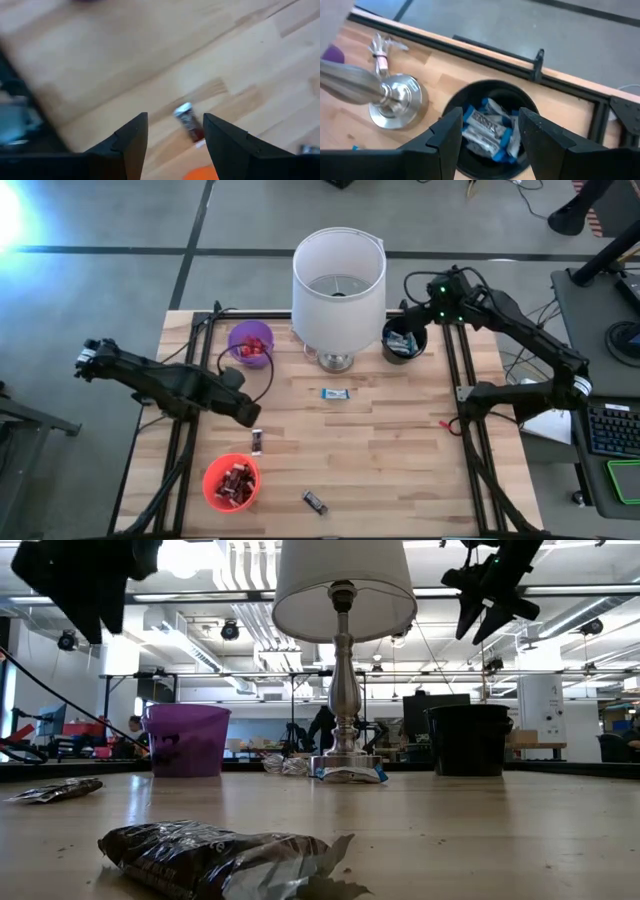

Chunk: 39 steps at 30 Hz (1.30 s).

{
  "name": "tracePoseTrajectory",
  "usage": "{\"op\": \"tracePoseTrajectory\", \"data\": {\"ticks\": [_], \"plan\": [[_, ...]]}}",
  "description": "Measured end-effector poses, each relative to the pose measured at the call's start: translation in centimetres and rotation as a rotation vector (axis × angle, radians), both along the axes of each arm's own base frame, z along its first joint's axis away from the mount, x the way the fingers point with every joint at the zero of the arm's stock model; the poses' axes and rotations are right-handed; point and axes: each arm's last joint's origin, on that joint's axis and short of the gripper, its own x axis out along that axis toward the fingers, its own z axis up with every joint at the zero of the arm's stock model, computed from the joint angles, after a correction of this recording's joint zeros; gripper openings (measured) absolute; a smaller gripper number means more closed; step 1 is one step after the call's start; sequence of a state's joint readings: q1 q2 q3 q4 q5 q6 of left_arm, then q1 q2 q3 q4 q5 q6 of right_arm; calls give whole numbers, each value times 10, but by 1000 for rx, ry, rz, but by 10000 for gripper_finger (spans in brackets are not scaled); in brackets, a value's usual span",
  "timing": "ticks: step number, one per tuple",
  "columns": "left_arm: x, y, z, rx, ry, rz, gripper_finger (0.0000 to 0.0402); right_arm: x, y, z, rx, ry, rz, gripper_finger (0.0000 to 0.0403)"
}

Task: Sort candy
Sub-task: Put the black chocolate into the orange bucket

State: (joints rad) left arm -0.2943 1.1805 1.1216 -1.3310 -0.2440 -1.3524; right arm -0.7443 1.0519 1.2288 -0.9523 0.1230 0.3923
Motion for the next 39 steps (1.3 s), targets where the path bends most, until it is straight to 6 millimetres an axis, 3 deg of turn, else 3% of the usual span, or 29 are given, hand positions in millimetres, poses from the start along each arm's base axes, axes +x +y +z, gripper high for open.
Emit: {"op": "tracePoseTrajectory", "data": {"ticks": [5, 11, 17, 26, 33, 39], "plan": [[11, -4, -26, -68, -88, 77, 173, -4, 4, 4, 24, 46, 16, 183], [5, -4, -51, -148, -34, 265, 173, -8, 7, 9, 9, 107, 81, 180], [15, -9, -65, -257, -84, 282, 173, -8, 8, 12, -30, 150, 152, 183], [41, -19, -101, -264, 57, 360, 173, -8, 8, 12, -65, 194, 219, 181], [61, -26, -127, -291, 70, 416, 173, -9, 8, 12, -86, 223, 263, 183], [62, -28, -142, -296, 173, 465, 173, -9, 8, 12, -89, 229, 271, 180]]}}
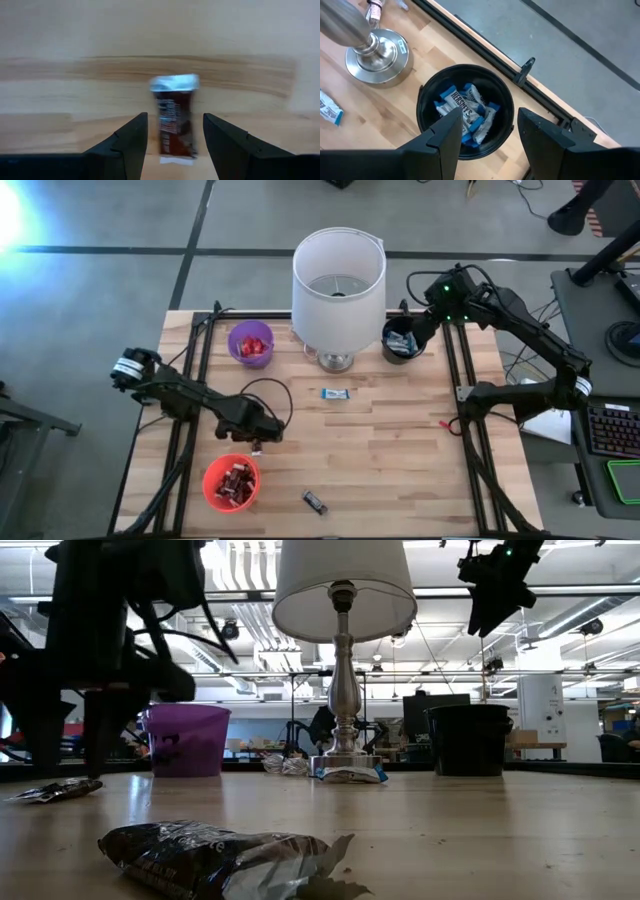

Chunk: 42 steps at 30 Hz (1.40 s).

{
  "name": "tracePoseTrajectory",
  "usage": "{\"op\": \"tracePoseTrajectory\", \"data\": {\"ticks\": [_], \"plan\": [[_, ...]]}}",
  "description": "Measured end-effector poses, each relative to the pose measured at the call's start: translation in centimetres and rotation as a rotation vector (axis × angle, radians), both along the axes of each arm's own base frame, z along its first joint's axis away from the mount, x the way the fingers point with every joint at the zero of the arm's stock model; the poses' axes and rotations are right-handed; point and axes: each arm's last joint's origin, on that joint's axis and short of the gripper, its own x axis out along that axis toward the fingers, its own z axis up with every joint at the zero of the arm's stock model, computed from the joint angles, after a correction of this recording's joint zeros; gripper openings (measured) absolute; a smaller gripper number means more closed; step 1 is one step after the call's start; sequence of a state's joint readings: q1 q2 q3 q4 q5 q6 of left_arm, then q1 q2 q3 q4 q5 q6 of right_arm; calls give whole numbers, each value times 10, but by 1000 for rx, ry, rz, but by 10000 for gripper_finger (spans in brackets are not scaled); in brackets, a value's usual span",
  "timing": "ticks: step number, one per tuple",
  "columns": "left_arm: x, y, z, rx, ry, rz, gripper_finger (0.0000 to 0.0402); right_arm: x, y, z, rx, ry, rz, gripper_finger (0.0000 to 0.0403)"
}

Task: Sort candy
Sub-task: Put the black chocolate into the orange bucket

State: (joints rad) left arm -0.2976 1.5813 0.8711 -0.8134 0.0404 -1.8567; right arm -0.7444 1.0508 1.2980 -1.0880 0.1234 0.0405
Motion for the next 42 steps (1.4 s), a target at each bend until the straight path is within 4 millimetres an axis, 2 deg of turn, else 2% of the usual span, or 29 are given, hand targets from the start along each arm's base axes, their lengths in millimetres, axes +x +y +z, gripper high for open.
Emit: {"op": "tracePoseTrajectory", "data": {"ticks": [10, 18, 26, 36, 39, 42], "plan": [[-2, 0, -1, -19, 27, 22, 173, 0, 0, 0, -4, 10, 12, 182], [0, -1, -13, 1, 76, -16, 148, 0, 0, 0, -4, 10, 12, 183], [3, -1, -18, 0, 77, -39, 106, 0, 0, 0, -4, 9, 12, 183], [2, -2, -16, -28, 79, -161, 10, 0, 0, 0, -6, 7, 12, 183], [7, -4, -11, -34, 68, -208, 7, 0, 0, 0, -6, 7, 12, 183], [16, -6, 3, -32, 37, -280, 5, 0, 0, 0, -6, 7, 12, 183]]}}
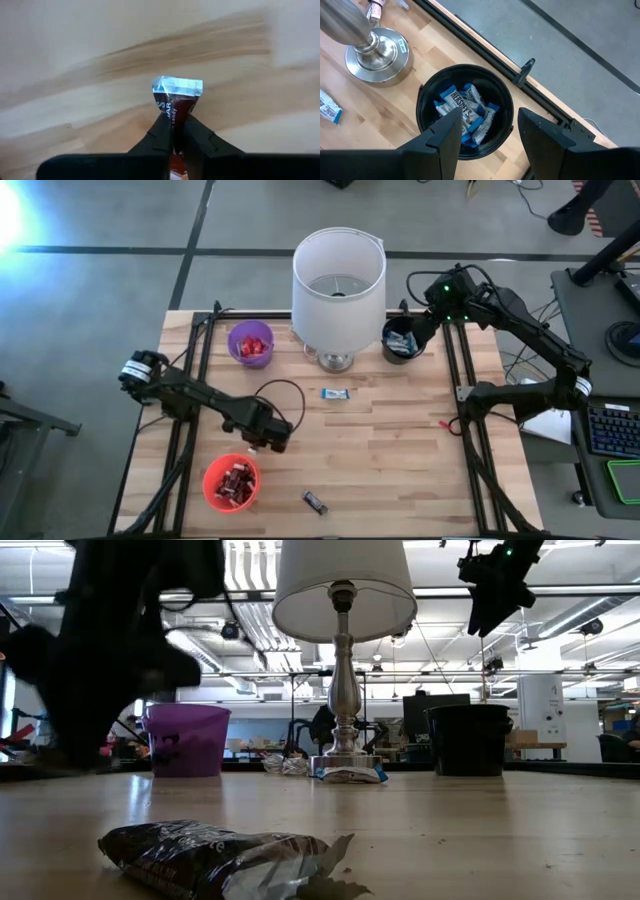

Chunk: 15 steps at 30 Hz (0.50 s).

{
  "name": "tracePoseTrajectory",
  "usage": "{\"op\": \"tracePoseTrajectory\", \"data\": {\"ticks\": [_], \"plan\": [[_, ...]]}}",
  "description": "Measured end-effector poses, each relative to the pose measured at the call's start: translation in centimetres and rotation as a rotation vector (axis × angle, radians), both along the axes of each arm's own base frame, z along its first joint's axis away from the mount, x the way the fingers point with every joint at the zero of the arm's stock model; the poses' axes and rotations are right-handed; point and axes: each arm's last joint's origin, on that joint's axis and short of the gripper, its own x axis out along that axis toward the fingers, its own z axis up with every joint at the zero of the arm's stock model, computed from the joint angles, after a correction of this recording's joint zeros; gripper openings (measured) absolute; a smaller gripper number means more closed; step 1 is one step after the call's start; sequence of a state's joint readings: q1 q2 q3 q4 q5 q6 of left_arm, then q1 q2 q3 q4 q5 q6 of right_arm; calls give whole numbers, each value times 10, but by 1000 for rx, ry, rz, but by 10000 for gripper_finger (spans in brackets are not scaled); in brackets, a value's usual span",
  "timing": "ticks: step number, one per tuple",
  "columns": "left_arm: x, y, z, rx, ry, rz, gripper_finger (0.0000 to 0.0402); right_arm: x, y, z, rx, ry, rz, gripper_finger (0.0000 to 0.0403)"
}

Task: Sort candy
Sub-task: Put the black chocolate into the orange bucket

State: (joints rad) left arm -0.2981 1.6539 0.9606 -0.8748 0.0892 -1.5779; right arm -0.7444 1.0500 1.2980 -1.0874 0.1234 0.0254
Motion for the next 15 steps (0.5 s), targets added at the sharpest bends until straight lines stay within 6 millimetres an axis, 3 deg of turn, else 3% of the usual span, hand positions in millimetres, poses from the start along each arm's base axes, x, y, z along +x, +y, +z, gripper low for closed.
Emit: {"op": "tracePoseTrajectory", "data": {"ticks": [8, 15], "plan": [[22, -6, 66, 61, -45, -216, 1, 0, 0, 0, 0, 0, 0, 183], [24, -18, 126, 113, -89, -340, 1, 0, 0, 0, 0, 0, 0, 183]]}}
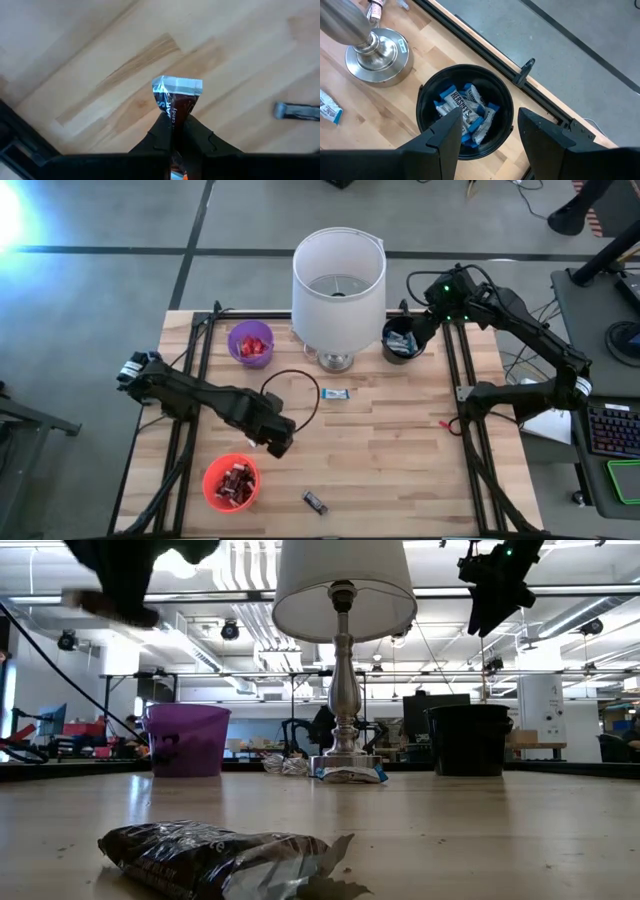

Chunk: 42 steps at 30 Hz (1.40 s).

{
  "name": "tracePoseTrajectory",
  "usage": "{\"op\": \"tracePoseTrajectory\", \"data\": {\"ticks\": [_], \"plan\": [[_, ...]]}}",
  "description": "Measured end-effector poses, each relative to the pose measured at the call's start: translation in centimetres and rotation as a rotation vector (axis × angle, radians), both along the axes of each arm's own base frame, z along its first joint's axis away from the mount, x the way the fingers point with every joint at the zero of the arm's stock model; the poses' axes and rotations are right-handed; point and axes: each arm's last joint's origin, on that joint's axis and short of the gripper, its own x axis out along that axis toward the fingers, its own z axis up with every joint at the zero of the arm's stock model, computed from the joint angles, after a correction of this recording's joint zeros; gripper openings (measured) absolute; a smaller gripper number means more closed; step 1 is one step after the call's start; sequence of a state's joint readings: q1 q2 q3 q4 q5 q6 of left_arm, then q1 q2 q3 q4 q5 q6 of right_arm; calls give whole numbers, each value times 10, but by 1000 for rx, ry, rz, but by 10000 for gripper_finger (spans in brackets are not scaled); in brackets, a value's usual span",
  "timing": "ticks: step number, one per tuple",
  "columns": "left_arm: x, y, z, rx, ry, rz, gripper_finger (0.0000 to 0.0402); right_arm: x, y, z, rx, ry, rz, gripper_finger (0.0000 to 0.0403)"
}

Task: Sort candy
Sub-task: Put the black chocolate into the orange bucket

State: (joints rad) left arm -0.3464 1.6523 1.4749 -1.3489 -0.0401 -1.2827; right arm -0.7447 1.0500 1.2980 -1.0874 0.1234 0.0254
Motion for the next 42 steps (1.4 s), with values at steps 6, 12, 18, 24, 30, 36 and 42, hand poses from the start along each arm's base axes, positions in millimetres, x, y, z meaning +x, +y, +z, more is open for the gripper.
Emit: {"op": "tracePoseTrajectory", "data": {"ticks": [6, 12, 18, 24, 30, 36, 42], "plan": [[-8, -18, 30, -7, -28, -59, 1, 0, 0, 0, 0, 0, 0, 183], [-23, -46, 35, -49, -16, -98, 1, 0, 0, 0, 5, -7, -11, 183], [-44, -77, 29, -74, 28, -66, 1, 0, 0, 0, 6, -8, -13, 183], [-58, -97, 29, -109, 28, 20, 6, 0, 0, 0, -5, 12, 17, 183], [-59, -106, 30, -242, 86, 107, 37, 0, 0, 0, -11, 28, 36, 183], [-59, -108, 30, -284, 114, 154, 82, 0, 0, 0, -22, 43, 59, 183], [-64, -103, 29, -222, 152, 166, 110, -2, 2, -2, -5, 63, 63, 183]]}}
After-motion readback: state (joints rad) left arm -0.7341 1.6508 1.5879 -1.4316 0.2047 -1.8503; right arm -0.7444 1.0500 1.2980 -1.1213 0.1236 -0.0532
